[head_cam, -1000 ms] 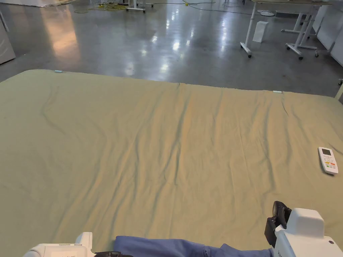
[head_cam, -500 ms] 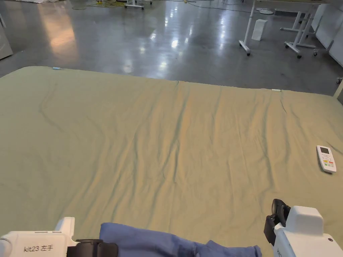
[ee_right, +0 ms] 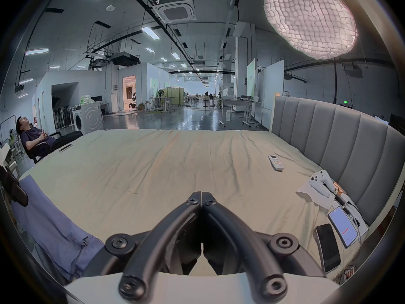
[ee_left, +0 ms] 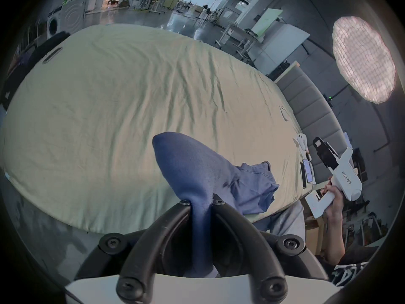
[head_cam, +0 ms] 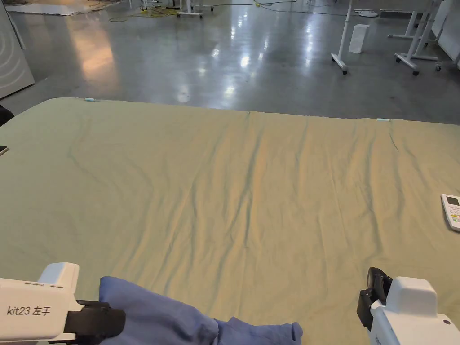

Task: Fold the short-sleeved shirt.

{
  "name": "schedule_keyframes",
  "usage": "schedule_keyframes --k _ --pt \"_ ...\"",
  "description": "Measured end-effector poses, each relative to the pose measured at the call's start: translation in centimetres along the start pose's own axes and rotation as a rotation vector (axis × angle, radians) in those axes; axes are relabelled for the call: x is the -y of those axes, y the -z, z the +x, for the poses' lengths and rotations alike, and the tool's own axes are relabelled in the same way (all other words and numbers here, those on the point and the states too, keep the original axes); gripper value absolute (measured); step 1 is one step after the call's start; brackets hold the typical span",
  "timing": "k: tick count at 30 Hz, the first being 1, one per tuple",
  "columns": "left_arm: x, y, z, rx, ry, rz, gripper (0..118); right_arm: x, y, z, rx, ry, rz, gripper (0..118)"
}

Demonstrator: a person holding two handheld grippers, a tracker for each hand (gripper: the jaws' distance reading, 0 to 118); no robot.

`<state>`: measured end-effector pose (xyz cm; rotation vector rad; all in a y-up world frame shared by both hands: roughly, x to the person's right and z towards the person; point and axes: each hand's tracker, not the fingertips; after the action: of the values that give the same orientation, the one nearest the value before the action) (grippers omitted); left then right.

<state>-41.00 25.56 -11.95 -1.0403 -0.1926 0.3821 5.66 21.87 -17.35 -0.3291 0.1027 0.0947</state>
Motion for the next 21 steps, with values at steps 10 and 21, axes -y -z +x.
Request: schedule_keyframes --k 10,21 --pt "-1.0 2.9 9.9 0.184 -0.002 -0.038 11 0.7 -0.4 0.8 0.007 0.008 -0.006 0" --pt "0.3 16.8 19.3 0.229 -0.044 -0.228 11 1.0 -1.2 2.5 0.044 0.031 -0.019 0"
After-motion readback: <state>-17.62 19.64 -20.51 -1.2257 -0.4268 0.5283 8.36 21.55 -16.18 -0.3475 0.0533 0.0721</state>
